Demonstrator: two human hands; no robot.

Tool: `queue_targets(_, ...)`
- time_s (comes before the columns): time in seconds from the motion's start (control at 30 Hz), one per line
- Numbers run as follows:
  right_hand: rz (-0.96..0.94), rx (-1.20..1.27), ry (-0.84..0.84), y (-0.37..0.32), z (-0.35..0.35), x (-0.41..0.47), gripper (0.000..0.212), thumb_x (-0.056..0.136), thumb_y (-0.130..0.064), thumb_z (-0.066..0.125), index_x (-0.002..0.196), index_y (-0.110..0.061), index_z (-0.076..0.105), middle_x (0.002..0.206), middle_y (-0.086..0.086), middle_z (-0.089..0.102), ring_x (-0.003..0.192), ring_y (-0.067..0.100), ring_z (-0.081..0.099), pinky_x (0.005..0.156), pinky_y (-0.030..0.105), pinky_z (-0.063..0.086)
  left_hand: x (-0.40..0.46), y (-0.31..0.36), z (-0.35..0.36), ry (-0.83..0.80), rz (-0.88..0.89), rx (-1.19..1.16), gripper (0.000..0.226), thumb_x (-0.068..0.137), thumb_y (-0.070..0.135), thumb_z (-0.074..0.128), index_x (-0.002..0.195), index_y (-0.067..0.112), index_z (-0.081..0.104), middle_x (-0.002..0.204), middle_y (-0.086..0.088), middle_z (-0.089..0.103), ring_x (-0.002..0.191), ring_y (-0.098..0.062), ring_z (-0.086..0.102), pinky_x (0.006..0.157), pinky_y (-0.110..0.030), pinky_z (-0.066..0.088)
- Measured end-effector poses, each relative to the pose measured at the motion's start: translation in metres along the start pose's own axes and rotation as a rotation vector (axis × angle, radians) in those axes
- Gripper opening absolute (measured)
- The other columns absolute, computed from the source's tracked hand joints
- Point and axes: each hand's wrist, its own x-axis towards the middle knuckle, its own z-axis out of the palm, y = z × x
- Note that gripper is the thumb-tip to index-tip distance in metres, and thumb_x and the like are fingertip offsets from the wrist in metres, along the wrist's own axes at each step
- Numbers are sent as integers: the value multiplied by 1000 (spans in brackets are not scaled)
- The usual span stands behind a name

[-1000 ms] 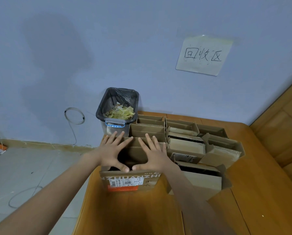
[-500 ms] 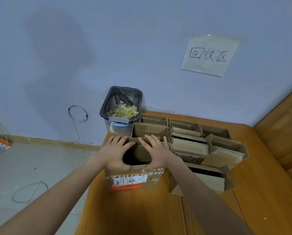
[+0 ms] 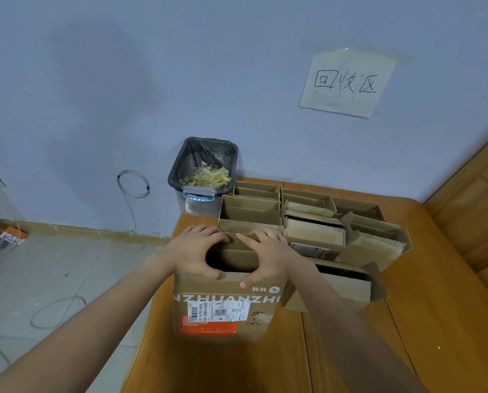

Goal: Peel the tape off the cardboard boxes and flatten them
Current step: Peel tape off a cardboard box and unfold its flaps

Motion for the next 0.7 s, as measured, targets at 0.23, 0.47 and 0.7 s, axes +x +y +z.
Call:
queue_targets(0.23, 52, 298, -139, 13, -14, -17, 114, 66, -64, 74, 153, -35, 5, 159, 3, 14, 144, 25, 2, 113, 52, 16, 7, 13, -12, -214, -10, -448, 80, 64, 58, 62, 136, 25, 48, 129, 6, 51, 119, -13, 46, 99, -29, 39)
queue_targets(0.47, 207, 453, -365, 23, 10, -2, 110, 57, -72, 70, 149, -46, 14, 156, 12, 12, 141, 34, 20, 112, 48, 21, 23, 9, 13, -448, -141, -587, 77, 70, 54, 63, 138, 22, 49, 134, 3, 51, 119, -14, 47, 98, -29, 37)
queue_targets(0.7, 223, 436, -107, 24, 28, 23, 67, 82, -51, 63, 140, -22, 47, 139, 2, 52, 126, 20, 50, 103, 37, 40, 35, -14, 31, -279, -271, -438, 51, 93, 56, 51, 132, 24, 55, 124, 4, 58, 106, -11, 49, 86, -28, 35)
